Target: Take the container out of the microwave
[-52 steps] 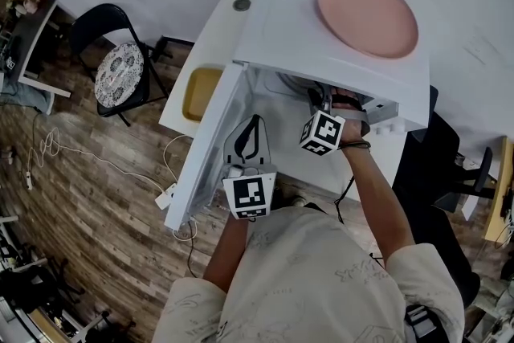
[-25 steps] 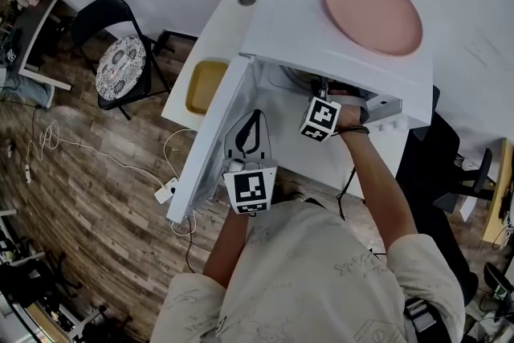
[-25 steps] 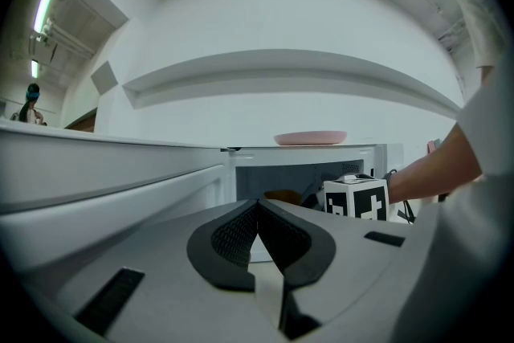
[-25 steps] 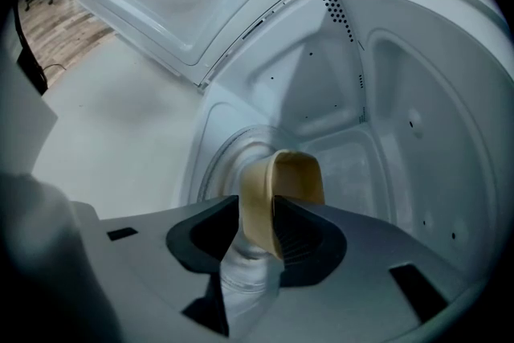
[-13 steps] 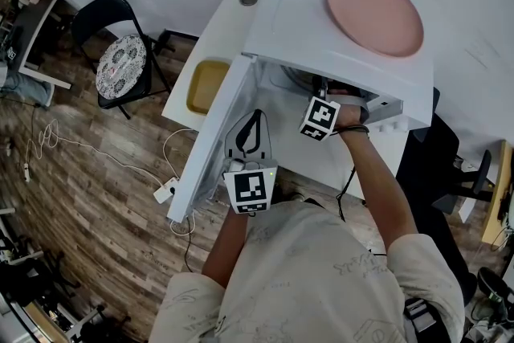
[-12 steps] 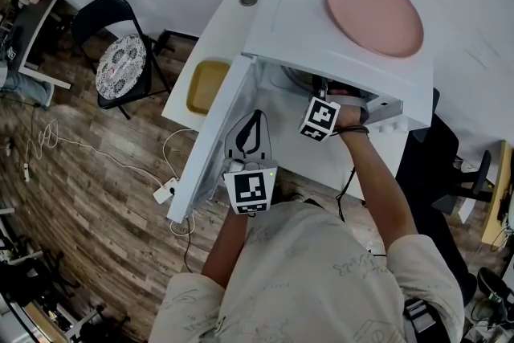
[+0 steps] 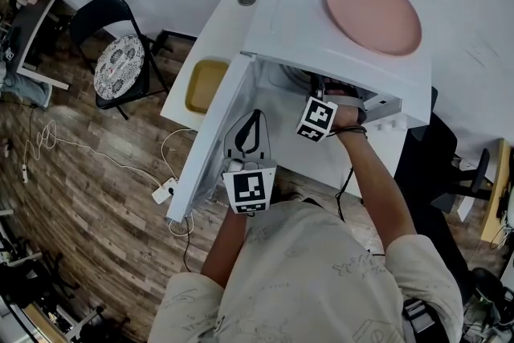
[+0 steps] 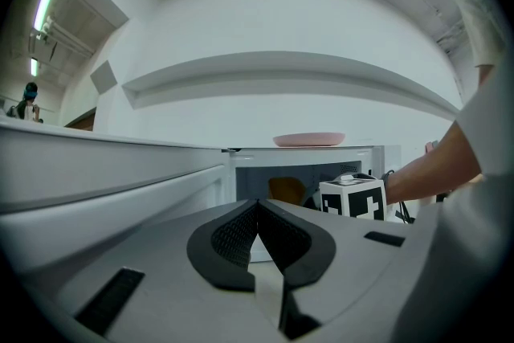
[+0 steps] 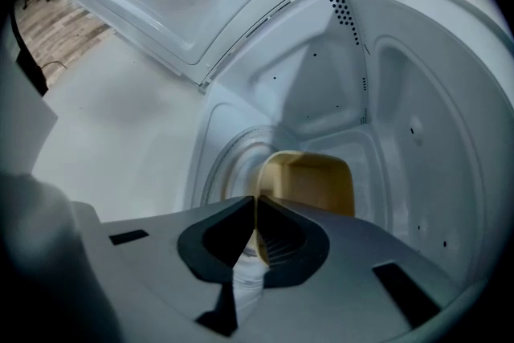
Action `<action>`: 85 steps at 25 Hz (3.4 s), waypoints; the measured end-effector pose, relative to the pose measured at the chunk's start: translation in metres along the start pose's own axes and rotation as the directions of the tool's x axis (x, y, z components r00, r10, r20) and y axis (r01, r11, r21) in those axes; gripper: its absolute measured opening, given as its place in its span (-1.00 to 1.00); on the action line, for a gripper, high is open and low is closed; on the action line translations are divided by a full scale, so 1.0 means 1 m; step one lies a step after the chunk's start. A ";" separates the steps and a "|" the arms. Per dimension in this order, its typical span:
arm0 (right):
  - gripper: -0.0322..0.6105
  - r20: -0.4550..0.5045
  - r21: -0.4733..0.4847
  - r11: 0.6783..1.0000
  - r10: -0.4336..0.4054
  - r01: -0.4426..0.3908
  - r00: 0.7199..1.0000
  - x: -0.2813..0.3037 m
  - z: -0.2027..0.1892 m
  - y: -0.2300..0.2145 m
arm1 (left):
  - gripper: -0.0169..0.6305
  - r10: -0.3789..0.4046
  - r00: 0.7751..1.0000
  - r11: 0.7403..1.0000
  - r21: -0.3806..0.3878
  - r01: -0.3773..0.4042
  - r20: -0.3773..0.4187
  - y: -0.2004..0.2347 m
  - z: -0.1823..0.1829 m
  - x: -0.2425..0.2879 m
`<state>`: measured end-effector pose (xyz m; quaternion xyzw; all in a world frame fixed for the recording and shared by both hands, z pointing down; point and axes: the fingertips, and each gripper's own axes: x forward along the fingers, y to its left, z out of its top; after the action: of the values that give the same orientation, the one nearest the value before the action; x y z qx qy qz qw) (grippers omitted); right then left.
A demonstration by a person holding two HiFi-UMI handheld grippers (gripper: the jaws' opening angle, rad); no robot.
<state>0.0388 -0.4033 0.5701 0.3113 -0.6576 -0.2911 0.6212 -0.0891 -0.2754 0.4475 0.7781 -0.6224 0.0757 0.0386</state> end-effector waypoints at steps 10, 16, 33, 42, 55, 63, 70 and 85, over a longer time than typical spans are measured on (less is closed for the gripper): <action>-0.80 0.004 -0.006 1.000 0.005 -0.005 1.000 -0.005 0.001 0.004 | -0.92 -0.006 1.000 1.000 -0.003 0.006 -0.002 -0.001 -0.002 0.000; -0.80 0.008 -0.008 1.000 0.011 -0.011 1.000 -0.011 0.000 0.007 | -0.92 -0.015 1.000 1.000 0.001 0.015 -0.001 -0.005 0.000 0.000; -0.80 0.050 -0.039 0.999 0.002 0.000 0.999 -0.033 0.004 0.023 | -0.92 -0.018 1.000 1.000 0.020 0.018 0.000 -0.014 0.001 -0.007; -0.80 0.070 -0.029 1.000 -0.002 0.004 0.998 -0.048 -0.001 0.021 | -0.92 -0.019 1.000 0.999 0.029 0.019 -0.002 -0.021 0.003 -0.013; -0.80 0.108 -0.022 1.000 0.002 0.000 0.994 -0.073 -0.004 0.026 | -0.92 -0.013 1.000 0.999 0.037 0.013 -0.005 -0.031 0.001 -0.023; -0.80 0.118 -0.018 1.000 0.022 -0.020 0.993 -0.088 -0.013 0.036 | -0.92 -0.004 1.000 0.999 0.044 0.004 -0.001 -0.042 0.003 -0.035; -0.80 0.141 -0.017 0.999 0.038 -0.036 0.989 -0.103 -0.018 0.046 | -0.92 0.020 1.000 0.998 0.053 -0.021 0.017 -0.051 0.005 -0.050; -0.80 0.208 -0.109 0.994 0.052 -0.030 0.977 -0.139 -0.023 0.070 | -0.92 0.065 0.997 0.996 0.054 -0.066 0.034 -0.078 0.003 -0.077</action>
<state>0.0631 -0.2519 0.5368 0.2320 -0.7097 -0.3436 0.5696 -0.0294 -0.1848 0.4347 0.7592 -0.6458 0.0815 0.0045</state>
